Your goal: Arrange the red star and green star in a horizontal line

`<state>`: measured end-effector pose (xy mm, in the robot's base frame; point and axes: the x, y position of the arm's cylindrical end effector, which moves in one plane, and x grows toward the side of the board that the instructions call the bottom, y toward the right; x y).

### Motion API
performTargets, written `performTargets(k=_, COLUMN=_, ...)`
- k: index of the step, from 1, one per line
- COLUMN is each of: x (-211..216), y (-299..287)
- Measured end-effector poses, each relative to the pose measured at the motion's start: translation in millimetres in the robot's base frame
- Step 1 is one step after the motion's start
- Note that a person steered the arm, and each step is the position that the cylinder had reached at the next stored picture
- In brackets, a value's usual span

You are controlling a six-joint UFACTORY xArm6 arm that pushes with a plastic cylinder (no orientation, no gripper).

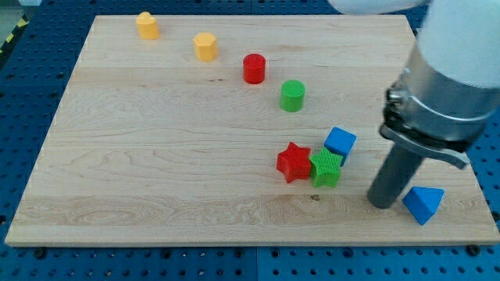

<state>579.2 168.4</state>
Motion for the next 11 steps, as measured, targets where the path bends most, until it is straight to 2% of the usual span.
performTargets(k=2, x=5.8, y=54.4)
performTargets(k=3, x=12.3, y=50.6)
performTargets(k=4, x=25.9, y=-9.6)
performTargets(k=5, x=22.5, y=-95.0)
performTargets(k=6, x=-9.4, y=-126.5)
performTargets(k=7, x=-35.3, y=-95.9)
performTargets(k=8, x=-45.1, y=-37.3)
performTargets(k=9, x=-44.8, y=-4.5)
performTargets(k=11, x=-43.5, y=-65.8)
